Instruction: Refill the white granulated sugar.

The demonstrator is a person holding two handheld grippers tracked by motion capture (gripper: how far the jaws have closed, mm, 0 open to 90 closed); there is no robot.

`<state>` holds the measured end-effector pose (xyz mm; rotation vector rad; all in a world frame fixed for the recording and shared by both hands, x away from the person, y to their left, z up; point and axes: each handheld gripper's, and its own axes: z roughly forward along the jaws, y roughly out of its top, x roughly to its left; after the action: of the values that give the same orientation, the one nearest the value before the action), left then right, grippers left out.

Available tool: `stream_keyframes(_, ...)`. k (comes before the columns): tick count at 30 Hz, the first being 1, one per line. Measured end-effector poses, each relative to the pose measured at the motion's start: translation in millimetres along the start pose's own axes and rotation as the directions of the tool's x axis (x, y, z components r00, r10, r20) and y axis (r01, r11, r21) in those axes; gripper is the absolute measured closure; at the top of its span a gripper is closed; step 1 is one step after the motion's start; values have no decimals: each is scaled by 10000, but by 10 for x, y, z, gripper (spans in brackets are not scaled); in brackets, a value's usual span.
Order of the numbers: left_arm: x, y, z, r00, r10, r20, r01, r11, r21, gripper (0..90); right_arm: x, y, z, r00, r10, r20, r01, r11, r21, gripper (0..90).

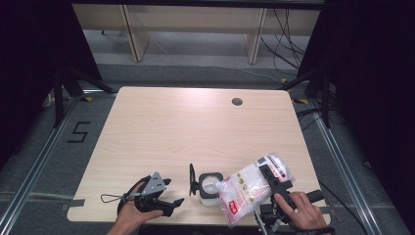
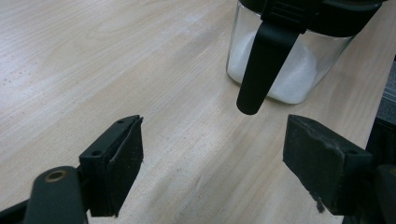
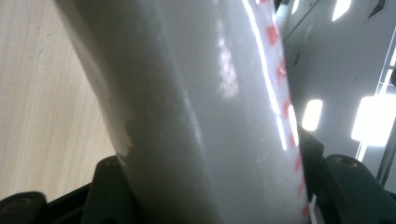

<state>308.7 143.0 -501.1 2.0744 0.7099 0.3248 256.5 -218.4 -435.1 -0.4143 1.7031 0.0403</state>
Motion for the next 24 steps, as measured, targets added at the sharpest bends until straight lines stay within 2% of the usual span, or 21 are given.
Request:
stream_keyframes(4, -14, -1, 11, 9999, -118, 36, 119, 9999, -102, 196, 1, -2, 0, 10000, 18, 8, -18, 10000, 9, 446)
stream_keyframes(7, 10, 1, -8, 9999, 116, 6, -116, 9999, 96, 196, -5, -3, 1, 9999, -45, 113, 46, 10000, -64, 446)
stream_keyframes(8, 13, 1, -9, 10000, 74, 11, -74, 9999, 85, 196, -5, -3, 1, 9999, -34, 102, 35, 10000, -63, 446)
stream_keyframes(9, -3, -2, -8, 9997, -228, -19, 228, 9997, 110, 196, -6, -2, 0, 9999, -48, 124, 49, 10000, -59, 446)
stream_keyframes(12, -2, -3, -7, 9999, -110, -7, 110, 9999, 97, 196, -8, 0, 2, 9998, -101, 148, 102, 9999, -108, 446)
stream_keyframes(13, 3, 0, -2, 10000, 25, 5, -25, 10000, 31, 196, -6, 4, -9, 10000, -7, -27, 8, 10000, 60, 446)
stream_keyframes(16, 3, -2, -1, 10000, 2, -7, -2, 10000, 9, 196, -5, 4, -11, 10000, 14, -25, -14, 10000, 67, 446)
stream_keyframes(17, -9, -4, -2, 9997, -246, -27, 246, 9997, 18, 196, -1, 0, -4, 9999, 5, 120, -4, 10000, -34, 446)
stream_keyframes(24, -9, -4, -2, 9996, -289, -1, 289, 9996, 25, 196, -10, 0, 0, 9999, -108, 29, 108, 9999, -74, 446)
